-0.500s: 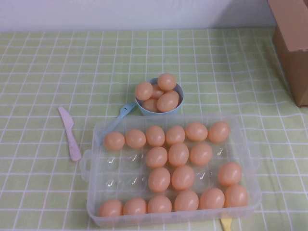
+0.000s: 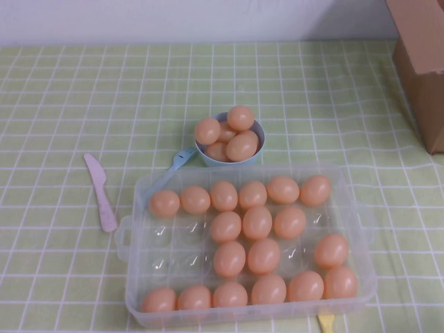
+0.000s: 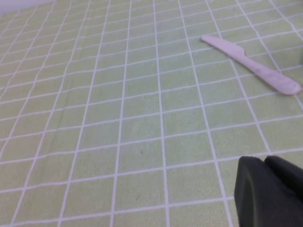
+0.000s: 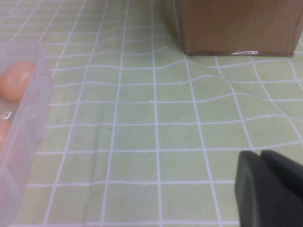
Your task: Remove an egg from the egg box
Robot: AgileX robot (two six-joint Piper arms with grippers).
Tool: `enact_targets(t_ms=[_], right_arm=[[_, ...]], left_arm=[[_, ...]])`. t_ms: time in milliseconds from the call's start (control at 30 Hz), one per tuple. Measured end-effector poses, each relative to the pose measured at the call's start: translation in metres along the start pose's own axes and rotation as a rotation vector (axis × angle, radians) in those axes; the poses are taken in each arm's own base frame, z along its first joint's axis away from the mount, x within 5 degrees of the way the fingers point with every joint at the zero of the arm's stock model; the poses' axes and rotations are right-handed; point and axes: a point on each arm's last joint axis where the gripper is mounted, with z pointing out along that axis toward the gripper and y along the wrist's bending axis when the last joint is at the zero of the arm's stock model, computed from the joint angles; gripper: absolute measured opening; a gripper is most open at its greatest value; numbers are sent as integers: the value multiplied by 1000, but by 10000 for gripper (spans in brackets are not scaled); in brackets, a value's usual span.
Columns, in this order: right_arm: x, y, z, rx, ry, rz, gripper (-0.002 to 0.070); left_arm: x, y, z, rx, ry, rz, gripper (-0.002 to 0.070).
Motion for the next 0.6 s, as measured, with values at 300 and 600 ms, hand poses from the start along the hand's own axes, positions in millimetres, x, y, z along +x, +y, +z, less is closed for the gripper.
enact_targets(t_ms=[300, 600], right_arm=[[0, 0, 0, 0, 0, 0, -17], [0, 0, 0, 0, 0, 0, -17]], left_arm=[[0, 0, 0, 0, 0, 0, -5], [0, 0, 0, 0, 0, 0, -5]])
